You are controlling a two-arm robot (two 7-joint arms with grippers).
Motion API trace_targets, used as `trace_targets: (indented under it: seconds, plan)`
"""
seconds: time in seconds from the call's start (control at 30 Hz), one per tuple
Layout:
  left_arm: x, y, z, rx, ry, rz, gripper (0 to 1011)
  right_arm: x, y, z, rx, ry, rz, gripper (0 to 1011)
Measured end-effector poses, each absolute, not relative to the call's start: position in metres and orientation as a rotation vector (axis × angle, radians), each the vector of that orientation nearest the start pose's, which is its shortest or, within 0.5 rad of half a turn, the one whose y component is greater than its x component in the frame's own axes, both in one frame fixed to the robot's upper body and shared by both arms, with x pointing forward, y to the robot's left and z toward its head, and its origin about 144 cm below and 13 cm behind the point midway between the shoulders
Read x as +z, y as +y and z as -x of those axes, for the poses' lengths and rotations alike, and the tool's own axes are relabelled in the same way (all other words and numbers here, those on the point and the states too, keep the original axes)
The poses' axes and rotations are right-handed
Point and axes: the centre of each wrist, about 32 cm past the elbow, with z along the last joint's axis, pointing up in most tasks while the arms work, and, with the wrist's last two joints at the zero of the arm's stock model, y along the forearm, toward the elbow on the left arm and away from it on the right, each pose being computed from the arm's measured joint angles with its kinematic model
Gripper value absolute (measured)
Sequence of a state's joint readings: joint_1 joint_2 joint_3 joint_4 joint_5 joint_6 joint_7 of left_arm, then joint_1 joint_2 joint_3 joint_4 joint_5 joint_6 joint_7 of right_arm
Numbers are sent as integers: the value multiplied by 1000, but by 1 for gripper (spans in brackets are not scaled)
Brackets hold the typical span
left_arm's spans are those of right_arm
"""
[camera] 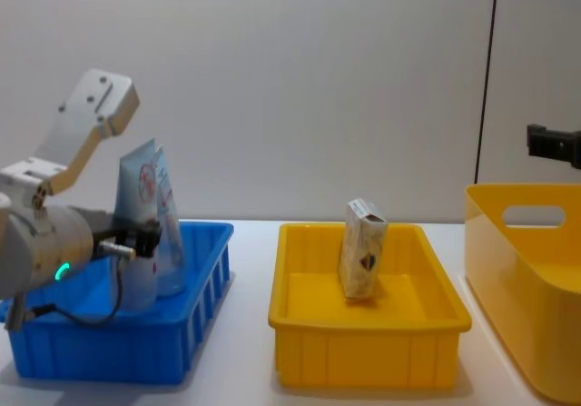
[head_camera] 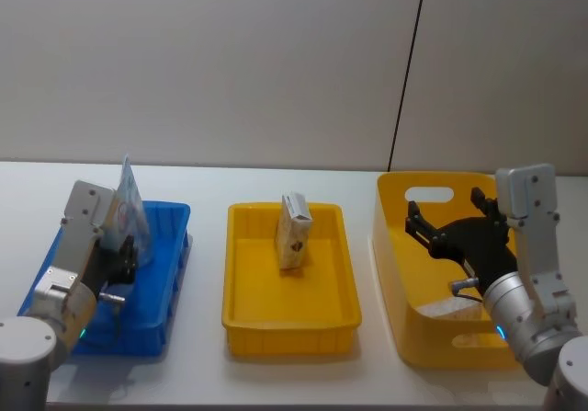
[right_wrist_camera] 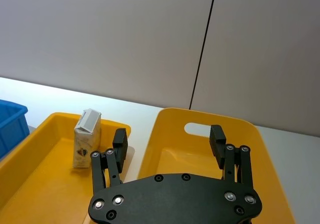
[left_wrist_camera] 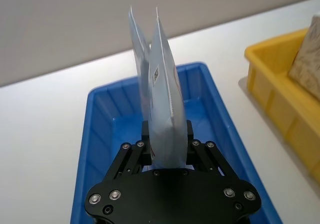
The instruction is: Bimanual collaborative sorting of washing and personal care products
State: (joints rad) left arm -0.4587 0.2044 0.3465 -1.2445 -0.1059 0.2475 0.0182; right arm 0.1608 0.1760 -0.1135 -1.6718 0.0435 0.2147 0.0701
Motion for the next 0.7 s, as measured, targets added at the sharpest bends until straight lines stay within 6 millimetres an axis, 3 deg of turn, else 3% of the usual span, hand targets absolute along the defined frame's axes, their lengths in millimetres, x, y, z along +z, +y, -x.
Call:
trace_targets:
  seconds: [0.7]
  plan:
    - [1225,225,-559,1238,-204,-140,301,1226,-238,-496,-1400,-136,92,1002]
